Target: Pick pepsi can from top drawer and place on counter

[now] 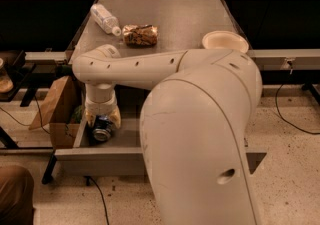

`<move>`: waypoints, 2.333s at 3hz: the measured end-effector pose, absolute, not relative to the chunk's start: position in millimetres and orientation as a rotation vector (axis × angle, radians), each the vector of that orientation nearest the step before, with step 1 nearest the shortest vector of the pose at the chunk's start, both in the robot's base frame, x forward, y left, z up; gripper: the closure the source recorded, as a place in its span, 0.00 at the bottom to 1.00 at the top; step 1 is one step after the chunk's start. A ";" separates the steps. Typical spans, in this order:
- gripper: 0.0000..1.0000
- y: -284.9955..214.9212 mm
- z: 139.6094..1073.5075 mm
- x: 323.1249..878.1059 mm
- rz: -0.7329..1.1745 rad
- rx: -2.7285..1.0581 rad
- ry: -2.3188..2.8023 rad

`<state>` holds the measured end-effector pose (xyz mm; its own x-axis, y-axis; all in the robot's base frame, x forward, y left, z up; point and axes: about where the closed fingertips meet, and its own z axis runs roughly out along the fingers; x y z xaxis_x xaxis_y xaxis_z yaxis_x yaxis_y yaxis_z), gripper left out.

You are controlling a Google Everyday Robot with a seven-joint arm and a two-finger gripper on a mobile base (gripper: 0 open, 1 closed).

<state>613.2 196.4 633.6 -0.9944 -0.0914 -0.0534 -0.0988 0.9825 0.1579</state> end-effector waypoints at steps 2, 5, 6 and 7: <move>0.57 209.3 620.8 610.2 0.203 -0.185 3.109; 1.00 154.7 650.6 626.6 0.276 -0.119 3.055; 1.00 111.0 680.5 636.4 0.261 -0.069 3.001; 1.00 64.9 727.5 636.0 0.227 -0.059 2.933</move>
Offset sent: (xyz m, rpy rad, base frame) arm -0.0035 0.0329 -0.0223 -0.0486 0.0453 0.0597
